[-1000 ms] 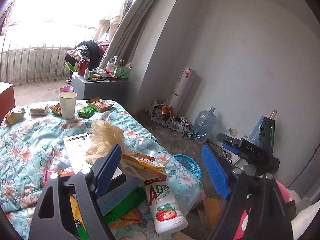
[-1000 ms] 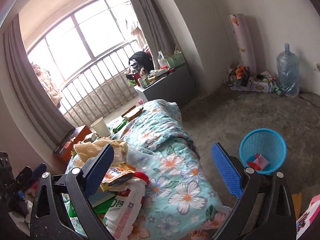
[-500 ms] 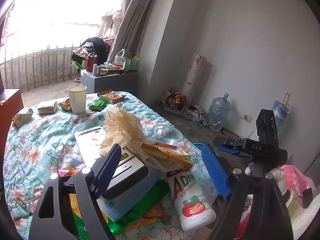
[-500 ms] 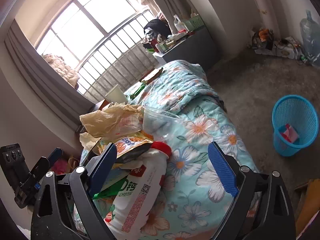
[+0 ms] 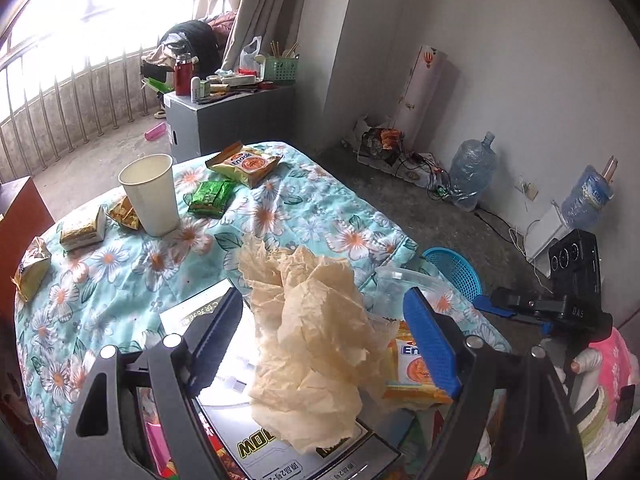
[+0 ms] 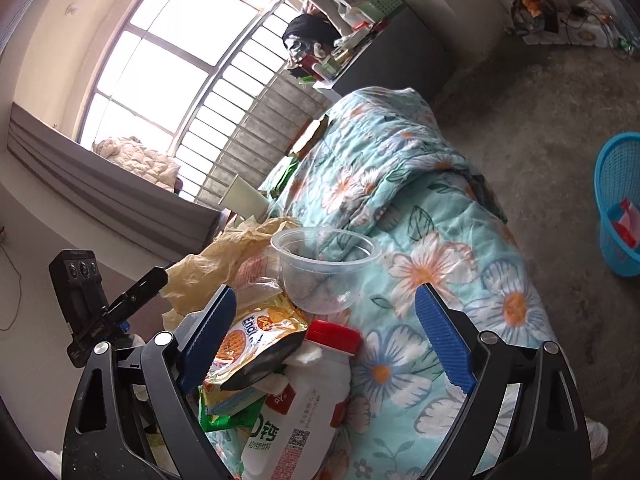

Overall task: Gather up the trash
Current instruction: 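Close the left tool on the crumpled tan paper, then lift the tan paper with the left tool while the right tool grips the clear plastic cup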

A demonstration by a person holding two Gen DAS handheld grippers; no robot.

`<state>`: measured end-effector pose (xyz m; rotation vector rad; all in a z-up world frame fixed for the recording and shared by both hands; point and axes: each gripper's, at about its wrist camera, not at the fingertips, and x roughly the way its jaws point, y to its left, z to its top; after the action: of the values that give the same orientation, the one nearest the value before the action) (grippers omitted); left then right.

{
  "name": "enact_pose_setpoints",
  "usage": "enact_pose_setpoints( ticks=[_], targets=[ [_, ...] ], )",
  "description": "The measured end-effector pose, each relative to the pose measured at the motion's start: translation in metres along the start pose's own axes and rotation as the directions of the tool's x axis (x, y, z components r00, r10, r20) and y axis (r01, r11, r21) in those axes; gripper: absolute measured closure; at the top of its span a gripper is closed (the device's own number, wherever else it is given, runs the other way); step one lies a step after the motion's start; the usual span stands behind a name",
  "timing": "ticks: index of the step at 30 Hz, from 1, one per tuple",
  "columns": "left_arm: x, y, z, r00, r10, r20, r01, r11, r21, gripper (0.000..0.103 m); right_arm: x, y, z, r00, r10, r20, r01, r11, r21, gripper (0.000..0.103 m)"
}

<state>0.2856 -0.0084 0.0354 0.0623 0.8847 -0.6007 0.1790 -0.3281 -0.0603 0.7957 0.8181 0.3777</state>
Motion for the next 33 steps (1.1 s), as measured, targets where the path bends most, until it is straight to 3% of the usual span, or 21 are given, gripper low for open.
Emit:
enact_pose_setpoints(
  ticks=[4, 8, 15, 20, 26, 33],
  targets=[
    [0.032, 0.012, 0.010, 0.994, 0.011, -0.107, -0.011, 1.000, -0.003, 0.034, 0.015, -0.005, 0.005, 0.999, 0.020, -0.032, -0.019, 0.999, 0.030, 0.016],
    [0.050, 0.014, 0.011, 0.983, 0.030, -0.180, -0.027, 0.999, 0.017, 0.055, 0.027, -0.012, 0.007, 0.998, 0.037, -0.058, -0.032, 0.997, 0.072, 0.016],
    [0.055, 0.012, 0.010, 0.979, 0.071, -0.191, -0.057, 0.996, 0.075, 0.089, 0.038, -0.021, 0.013, 0.993, 0.075, -0.087, -0.064, 0.990, 0.126, 0.019],
    [0.045, 0.012, 0.012, 0.988, 0.074, -0.134, -0.063, 0.995, 0.082, 0.098, 0.033, -0.022, 0.015, 0.991, 0.101, -0.083, -0.088, 0.986, 0.145, 0.020],
    [0.020, 0.013, 0.020, 0.998, 0.066, -0.005, -0.066, 0.996, 0.067, 0.099, 0.026, -0.028, 0.015, 0.989, 0.126, -0.072, -0.111, 0.976, 0.187, 0.023],
    [-0.020, 0.015, 0.028, 0.983, 0.087, 0.161, -0.096, 0.994, 0.046, 0.099, 0.020, -0.035, 0.015, 0.990, 0.127, -0.059, -0.110, 0.966, 0.233, 0.029]
  ],
)
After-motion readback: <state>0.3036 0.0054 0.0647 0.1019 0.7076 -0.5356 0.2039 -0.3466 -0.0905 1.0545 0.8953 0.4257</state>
